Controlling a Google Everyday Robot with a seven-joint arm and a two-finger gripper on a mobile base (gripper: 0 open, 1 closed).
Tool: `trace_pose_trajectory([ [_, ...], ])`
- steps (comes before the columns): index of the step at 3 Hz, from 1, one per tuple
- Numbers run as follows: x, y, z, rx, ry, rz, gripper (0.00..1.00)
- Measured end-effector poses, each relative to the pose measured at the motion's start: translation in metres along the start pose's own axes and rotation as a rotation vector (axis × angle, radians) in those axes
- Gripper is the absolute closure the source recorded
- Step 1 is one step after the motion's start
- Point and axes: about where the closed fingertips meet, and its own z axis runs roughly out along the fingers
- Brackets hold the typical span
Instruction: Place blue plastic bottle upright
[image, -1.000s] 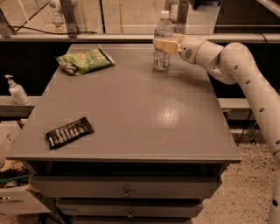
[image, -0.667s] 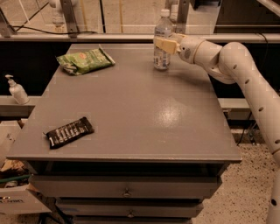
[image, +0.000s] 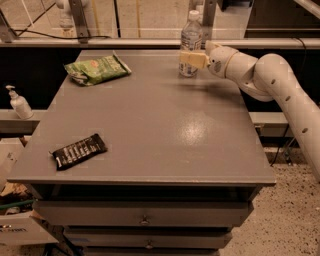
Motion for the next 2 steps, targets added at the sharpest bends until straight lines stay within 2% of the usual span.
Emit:
trace_pose_trajectory([
  [2, 0.004, 0.001, -0.024, 0.019, 0.008, -0.015, 0.00],
])
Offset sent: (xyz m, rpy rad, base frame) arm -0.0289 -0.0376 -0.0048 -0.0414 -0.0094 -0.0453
